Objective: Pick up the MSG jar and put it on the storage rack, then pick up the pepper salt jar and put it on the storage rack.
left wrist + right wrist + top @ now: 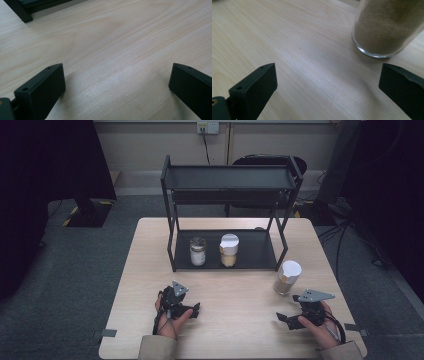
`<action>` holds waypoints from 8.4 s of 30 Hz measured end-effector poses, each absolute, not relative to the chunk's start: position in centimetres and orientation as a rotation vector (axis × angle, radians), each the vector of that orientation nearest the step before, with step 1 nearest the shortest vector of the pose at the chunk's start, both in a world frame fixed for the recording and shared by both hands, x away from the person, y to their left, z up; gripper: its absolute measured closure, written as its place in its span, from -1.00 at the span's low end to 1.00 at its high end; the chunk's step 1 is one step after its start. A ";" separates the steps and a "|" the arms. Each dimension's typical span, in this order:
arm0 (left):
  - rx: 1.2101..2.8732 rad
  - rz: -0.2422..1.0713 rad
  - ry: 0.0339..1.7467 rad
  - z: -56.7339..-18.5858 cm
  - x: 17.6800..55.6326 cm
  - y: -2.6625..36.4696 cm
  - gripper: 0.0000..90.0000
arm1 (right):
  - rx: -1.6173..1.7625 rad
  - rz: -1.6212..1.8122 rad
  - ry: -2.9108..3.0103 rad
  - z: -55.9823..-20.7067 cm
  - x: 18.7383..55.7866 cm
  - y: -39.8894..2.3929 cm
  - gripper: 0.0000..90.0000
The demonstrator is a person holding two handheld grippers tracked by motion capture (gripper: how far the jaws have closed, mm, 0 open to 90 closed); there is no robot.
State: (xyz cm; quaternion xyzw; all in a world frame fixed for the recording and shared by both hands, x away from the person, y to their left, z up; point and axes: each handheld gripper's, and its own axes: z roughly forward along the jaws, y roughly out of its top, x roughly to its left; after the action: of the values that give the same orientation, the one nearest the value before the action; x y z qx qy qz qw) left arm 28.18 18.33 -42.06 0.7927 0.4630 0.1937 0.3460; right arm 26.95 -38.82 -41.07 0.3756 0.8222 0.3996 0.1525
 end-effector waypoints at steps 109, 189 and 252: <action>2.057 0.503 1.202 -42.1 28.2 18.3 -1.00 | 1.160 1.127 2.213 -38.5 30.1 -38.7 -0.96; 2.057 0.502 1.202 -42.1 28.2 18.3 -1.00 | 1.014 1.208 2.210 -38.1 31.4 -36.7 -0.32; 2.056 0.503 1.199 -42.1 28.2 18.3 -1.00 | 0.994 1.193 2.214 -35.0 37.3 -29.0 -0.32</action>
State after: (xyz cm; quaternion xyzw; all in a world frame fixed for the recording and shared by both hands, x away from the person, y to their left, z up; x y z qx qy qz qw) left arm 28.18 18.35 -42.09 0.7927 0.4623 0.1941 0.3468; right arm 37.31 -28.96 -35.01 0.3589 0.7992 0.4307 0.2170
